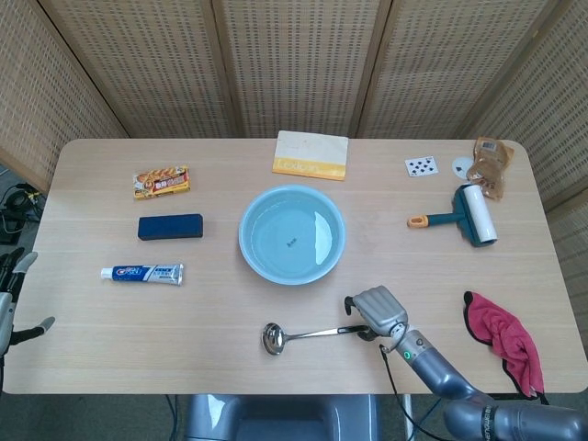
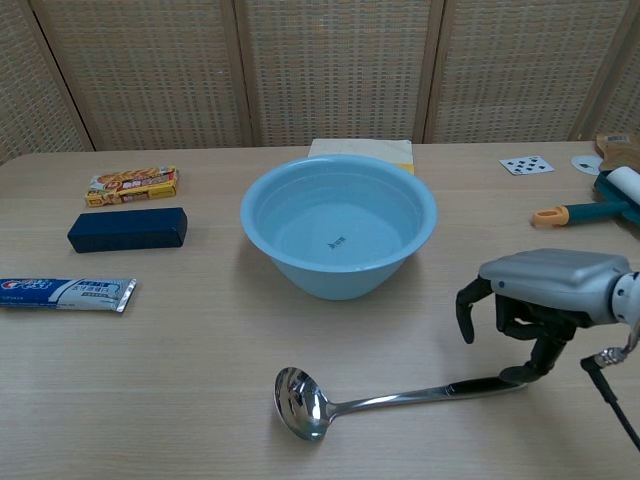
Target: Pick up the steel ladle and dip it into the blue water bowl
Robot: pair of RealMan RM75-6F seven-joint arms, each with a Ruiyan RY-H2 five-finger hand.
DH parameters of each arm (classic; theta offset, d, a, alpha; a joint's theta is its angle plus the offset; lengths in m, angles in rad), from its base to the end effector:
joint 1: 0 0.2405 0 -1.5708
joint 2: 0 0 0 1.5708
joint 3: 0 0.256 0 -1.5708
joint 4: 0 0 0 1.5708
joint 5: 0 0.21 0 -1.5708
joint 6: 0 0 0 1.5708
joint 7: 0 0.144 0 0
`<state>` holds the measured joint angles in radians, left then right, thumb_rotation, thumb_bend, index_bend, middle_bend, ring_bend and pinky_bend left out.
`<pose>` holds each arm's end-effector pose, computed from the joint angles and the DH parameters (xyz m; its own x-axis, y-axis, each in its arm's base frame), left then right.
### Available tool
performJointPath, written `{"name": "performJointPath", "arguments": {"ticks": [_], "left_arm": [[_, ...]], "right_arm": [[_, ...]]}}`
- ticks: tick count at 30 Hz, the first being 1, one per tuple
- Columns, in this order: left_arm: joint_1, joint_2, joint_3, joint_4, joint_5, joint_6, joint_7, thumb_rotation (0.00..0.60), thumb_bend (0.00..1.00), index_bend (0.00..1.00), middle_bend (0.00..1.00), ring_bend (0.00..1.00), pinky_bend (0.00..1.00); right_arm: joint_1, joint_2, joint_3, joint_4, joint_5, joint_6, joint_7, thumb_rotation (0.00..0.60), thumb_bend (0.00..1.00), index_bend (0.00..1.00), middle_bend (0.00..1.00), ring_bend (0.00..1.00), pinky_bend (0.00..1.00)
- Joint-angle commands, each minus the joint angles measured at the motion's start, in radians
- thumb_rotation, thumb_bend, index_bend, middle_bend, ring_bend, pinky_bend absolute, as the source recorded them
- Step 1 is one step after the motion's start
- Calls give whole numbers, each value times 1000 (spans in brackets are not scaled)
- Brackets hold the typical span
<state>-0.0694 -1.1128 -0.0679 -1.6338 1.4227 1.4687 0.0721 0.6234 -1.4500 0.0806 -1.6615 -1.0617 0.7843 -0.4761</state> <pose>-0.3194 0.1792 0.1635 0.4380 0.0132 0.8989 0.8957 0.0783 -0.4376 -0.1869 -0.2747 -0.0308 0.5170 -0.5141 0.6844 -0.8499 -0.4035 0.3389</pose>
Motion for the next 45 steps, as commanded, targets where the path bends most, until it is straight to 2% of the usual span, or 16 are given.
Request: {"name": "performJointPath", "arguments": {"ticks": [1, 25, 45], "left_arm": [[-2, -3, -1, 3, -6, -4, 5, 600, 0, 0, 0, 0, 0], [-9, -5, -4, 9, -21, -14, 5, 600, 0, 0, 0, 0, 0], [-10, -4, -2, 8, -24, -15, 3, 600, 0, 0, 0, 0, 0]], "right_arm": [[16, -28, -14, 26, 27, 0, -16, 600, 450, 473, 1000, 1000, 1000], [43, -163, -67, 127, 49, 50, -48, 600, 489, 494, 1000, 1000, 1000], [50, -183, -87, 167, 57, 54, -46, 600, 533, 527, 1000, 1000, 1000]]}}
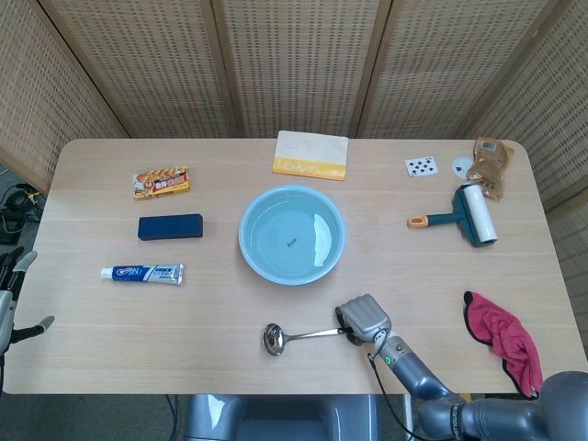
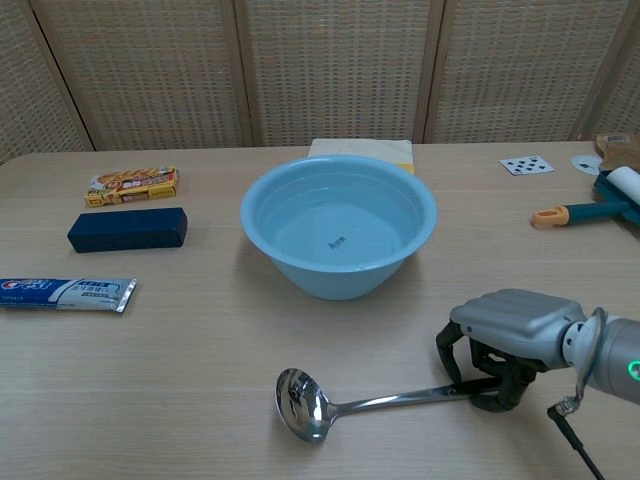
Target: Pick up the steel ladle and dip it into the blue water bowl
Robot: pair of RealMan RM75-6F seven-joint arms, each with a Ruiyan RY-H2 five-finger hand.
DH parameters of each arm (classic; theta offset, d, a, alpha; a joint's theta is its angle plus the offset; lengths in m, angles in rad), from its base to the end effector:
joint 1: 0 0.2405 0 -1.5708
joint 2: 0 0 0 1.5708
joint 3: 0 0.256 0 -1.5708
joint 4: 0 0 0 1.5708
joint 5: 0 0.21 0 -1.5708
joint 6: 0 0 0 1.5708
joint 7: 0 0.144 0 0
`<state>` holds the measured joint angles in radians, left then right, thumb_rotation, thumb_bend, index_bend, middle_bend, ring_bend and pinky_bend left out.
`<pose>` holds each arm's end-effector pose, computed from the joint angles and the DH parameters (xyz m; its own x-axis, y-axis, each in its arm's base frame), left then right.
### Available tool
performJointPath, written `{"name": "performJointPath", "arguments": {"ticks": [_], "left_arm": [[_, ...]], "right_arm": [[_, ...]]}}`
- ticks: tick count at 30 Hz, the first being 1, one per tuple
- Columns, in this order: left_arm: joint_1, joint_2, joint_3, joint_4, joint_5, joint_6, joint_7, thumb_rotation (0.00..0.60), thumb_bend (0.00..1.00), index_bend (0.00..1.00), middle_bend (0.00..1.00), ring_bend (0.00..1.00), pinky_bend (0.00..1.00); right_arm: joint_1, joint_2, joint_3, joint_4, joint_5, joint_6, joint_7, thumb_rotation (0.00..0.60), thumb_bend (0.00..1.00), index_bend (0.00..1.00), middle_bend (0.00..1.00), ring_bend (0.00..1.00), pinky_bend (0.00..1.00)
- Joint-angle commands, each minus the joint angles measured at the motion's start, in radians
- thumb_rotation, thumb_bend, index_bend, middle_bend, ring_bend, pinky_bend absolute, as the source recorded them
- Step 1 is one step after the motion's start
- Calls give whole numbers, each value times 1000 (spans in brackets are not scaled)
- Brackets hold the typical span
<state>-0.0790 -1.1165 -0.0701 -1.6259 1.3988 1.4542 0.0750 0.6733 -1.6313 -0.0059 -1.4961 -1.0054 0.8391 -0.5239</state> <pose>-0.3227 0.1826 0.1628 0.4407 0.0226 0.8974 0.8928 0.0929 -0.4408 -0.1927 -0.2672 -0.0809 0.5693 -0.5183 0.6381 -0.8191 -0.4243 0.3862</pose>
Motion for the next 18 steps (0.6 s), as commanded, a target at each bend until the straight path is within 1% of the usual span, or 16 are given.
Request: {"name": "performJointPath", "arguments": {"ticks": [1, 5, 10, 18], "left_arm": [[0, 0, 0, 0, 0, -1, 0, 600, 0, 0, 0, 0, 0], [-1, 0, 1, 0, 1, -1, 1, 600, 0, 0, 0, 0, 0], [-1, -1, 2, 0, 0, -2, 3, 600, 0, 0, 0, 0, 0], [-2, -3, 3, -1, 2, -1, 5, 600, 0, 0, 0, 0, 0]], "right_arm": [[0, -3, -1, 5, 1, -1, 4, 600, 537, 530, 1000, 1000, 1000], [0, -5, -2, 12, 0, -2, 11, 600, 577, 557, 1000, 1000, 1000], [-3, -1, 3, 11, 1, -3, 31, 600, 636, 645, 1000, 1000, 1000], [-7, 41, 17, -38, -2, 4, 64, 600, 753, 724, 1000, 1000, 1000]]}}
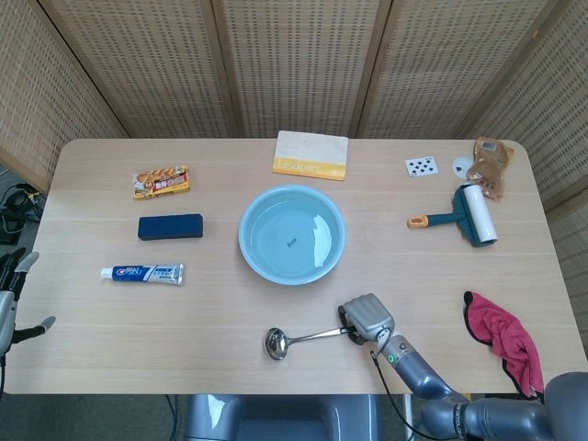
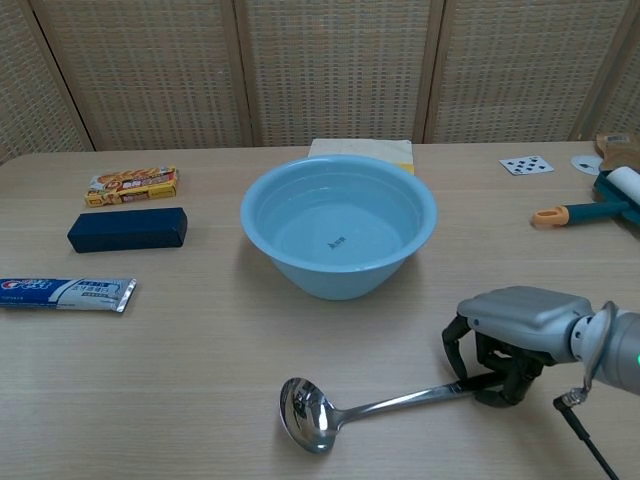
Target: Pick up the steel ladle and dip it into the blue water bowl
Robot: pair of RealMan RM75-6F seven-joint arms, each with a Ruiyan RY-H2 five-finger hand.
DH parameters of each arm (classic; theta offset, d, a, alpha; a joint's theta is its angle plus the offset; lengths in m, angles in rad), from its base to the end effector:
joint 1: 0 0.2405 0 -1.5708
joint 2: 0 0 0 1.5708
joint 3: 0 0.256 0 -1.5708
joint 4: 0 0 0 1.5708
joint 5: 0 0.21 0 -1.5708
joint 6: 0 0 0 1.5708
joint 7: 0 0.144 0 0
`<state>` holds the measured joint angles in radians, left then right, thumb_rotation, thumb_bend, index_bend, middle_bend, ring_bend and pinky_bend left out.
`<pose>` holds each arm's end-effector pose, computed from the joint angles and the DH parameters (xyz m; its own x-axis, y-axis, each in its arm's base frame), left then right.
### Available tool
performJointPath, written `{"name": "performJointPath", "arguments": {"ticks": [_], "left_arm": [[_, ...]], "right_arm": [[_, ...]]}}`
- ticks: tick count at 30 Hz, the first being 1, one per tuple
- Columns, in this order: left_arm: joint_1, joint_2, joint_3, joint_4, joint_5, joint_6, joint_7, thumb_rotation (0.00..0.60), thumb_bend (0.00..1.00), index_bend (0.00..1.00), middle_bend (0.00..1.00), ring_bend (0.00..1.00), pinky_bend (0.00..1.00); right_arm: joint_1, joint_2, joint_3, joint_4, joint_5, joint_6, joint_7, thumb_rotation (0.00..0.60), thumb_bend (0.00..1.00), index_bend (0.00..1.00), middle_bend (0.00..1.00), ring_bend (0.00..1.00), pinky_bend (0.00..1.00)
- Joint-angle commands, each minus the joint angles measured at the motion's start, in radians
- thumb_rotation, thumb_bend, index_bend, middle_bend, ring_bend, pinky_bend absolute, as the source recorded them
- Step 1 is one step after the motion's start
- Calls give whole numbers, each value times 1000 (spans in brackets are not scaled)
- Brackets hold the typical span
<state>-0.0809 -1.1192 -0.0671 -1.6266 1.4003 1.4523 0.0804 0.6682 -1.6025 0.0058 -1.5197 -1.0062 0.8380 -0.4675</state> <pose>-0.3222 0.1825 0.1611 0.4427 0.0273 0.8963 0.8919 0.0893 -0.4432 -0.1934 -0.2701 -0.0722 0.5176 -0.5365 0.6666 -0.8528 -0.3863 0.3514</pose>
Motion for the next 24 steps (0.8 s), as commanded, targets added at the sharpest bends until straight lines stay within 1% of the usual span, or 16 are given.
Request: {"name": "performJointPath", "arguments": {"ticks": [1, 4, 7, 14, 24], "left_arm": [[0, 1, 1, -1, 2, 1, -1, 600, 0, 0, 0, 0, 0], [1, 2, 1, -2, 3, 1, -3, 600, 0, 0, 0, 0, 0], [1, 3, 2, -3, 4, 2, -3, 600, 0, 0, 0, 0, 0], [2, 3, 5, -8, 9, 6, -1, 600, 0, 0, 0, 0, 0], [3, 5, 7, -11, 12, 8, -1, 600, 0, 0, 0, 0, 0]], "right_arm": [[-2, 27, 8, -31, 1, 9, 11, 600, 773, 731, 1000, 1000, 1000], [-1, 60, 14, -69, 14, 14, 11, 600, 812, 737, 1000, 1000, 1000], [3, 93, 18, -105, 36, 13, 7, 600, 830, 738, 1000, 1000, 1000], [14, 187, 32, -207, 89, 14, 11, 600, 842, 741, 1000, 1000, 1000], [21, 304, 41, -321, 106, 28, 40, 600, 854, 745, 1000, 1000, 1000]]}}
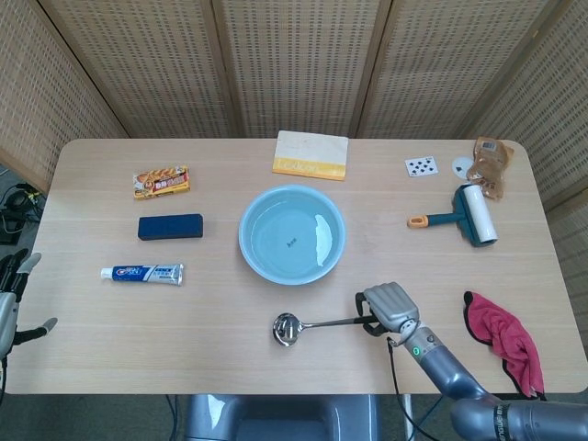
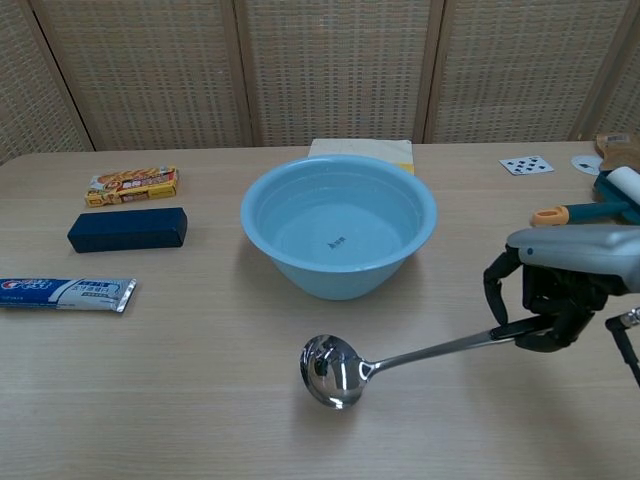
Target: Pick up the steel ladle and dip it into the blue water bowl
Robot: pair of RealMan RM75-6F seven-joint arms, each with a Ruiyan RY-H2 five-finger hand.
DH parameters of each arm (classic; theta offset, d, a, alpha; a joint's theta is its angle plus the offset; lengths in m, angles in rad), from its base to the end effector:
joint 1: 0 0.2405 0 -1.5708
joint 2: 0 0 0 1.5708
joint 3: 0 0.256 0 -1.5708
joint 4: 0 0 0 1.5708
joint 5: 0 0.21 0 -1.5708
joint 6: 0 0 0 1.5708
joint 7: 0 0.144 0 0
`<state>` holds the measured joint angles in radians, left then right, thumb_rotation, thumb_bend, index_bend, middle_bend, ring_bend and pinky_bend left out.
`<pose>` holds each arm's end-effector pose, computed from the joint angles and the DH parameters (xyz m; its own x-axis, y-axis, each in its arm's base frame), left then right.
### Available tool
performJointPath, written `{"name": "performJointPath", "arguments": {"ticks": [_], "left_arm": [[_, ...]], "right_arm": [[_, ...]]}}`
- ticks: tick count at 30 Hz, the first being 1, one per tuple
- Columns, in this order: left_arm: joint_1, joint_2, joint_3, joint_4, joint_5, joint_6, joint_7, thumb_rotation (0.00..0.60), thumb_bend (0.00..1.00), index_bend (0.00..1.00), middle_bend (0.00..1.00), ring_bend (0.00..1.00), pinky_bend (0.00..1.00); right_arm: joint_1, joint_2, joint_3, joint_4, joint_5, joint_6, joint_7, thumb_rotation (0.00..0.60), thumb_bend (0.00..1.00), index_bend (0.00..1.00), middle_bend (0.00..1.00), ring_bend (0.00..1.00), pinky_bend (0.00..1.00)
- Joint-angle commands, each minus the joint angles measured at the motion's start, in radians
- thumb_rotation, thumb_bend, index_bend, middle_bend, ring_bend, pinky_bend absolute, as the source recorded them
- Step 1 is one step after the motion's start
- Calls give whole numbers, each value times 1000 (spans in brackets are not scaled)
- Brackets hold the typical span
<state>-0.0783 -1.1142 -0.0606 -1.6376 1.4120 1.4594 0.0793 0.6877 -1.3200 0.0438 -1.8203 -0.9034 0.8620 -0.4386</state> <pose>-0.3195 0.1803 0.1610 0.4385 0.0274 0.8983 0.8948 0.0797 -0.4393 -0.1803 -0.2768 0.0043 0.4245 -0.5523 0.7175 -0.9045 -0.2939 0.3089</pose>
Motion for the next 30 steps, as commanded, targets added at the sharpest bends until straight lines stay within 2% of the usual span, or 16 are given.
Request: {"name": "performJointPath", "arguments": {"ticks": [1, 8, 14, 20, 24, 30], "left_arm": [[0, 0, 0, 0, 0, 1, 0, 600, 0, 0, 0, 0, 0], [0, 3, -1, -2, -1, 0, -4, 600, 0, 0, 0, 0, 0], [-2, 2, -2, 0, -6, -5, -5, 600, 0, 0, 0, 0, 0], [-4, 5, -5, -1, -11, -8, -10, 600, 0, 0, 0, 0, 0], [-6, 6, -9, 1, -19, -13, -14, 600, 0, 0, 0, 0, 0], [-10, 8, -13, 4, -29, -23, -21, 600, 0, 0, 0, 0, 0]], "right_arm": [[2, 31, 3, -29, 3, 4, 15, 600, 854, 746, 1000, 1000, 1000], [8, 103, 16, -92, 4, 7, 38, 600, 858, 747, 1000, 1000, 1000], [30, 199, 52, -188, 21, 9, 51, 600, 864, 746, 1000, 1000, 1000], [81, 259, 93, -240, 89, 12, 34, 600, 868, 747, 1000, 1000, 1000], [135, 277, 131, -251, 167, 27, 5, 600, 870, 747, 1000, 1000, 1000], [270, 250, 160, -204, 378, 66, -112, 600, 871, 746, 1000, 1000, 1000]]}}
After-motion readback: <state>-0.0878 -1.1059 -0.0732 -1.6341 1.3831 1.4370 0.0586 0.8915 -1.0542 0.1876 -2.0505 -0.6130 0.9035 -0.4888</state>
